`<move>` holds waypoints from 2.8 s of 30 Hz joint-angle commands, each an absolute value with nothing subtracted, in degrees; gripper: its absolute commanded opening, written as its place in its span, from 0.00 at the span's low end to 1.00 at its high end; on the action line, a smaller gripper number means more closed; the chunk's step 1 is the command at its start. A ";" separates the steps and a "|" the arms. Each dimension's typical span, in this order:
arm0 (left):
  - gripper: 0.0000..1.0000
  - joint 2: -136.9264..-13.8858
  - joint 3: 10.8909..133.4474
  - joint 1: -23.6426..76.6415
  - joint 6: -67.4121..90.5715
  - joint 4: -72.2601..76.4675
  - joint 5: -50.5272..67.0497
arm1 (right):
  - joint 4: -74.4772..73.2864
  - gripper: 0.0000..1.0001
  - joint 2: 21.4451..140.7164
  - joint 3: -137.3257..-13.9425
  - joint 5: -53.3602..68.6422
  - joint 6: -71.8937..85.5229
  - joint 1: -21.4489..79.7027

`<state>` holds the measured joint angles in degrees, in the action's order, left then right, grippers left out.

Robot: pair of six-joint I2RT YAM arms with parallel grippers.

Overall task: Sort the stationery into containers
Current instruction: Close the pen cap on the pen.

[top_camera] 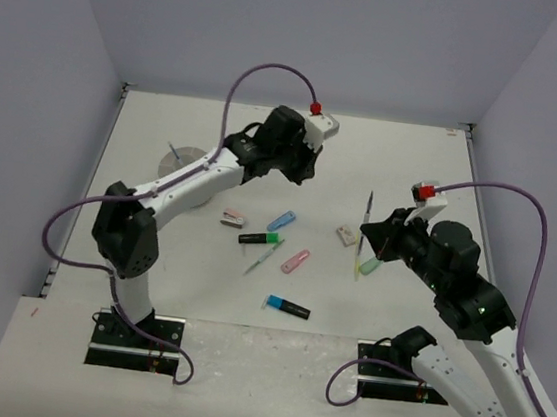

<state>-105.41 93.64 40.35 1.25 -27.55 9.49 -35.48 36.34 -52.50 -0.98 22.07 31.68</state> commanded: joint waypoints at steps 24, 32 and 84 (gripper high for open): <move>0.00 -69.36 50.18 25.10 59.67 48.70 40.61 | 12.75 0.00 59.92 -50.70 39.33 33.71 33.96; 0.00 -68.73 49.09 25.14 60.17 50.17 39.78 | 12.06 0.00 61.22 -52.47 39.90 33.41 35.44; 0.00 -67.76 42.19 30.01 61.61 54.05 35.24 | 18.37 0.00 64.91 -59.28 35.60 35.11 36.47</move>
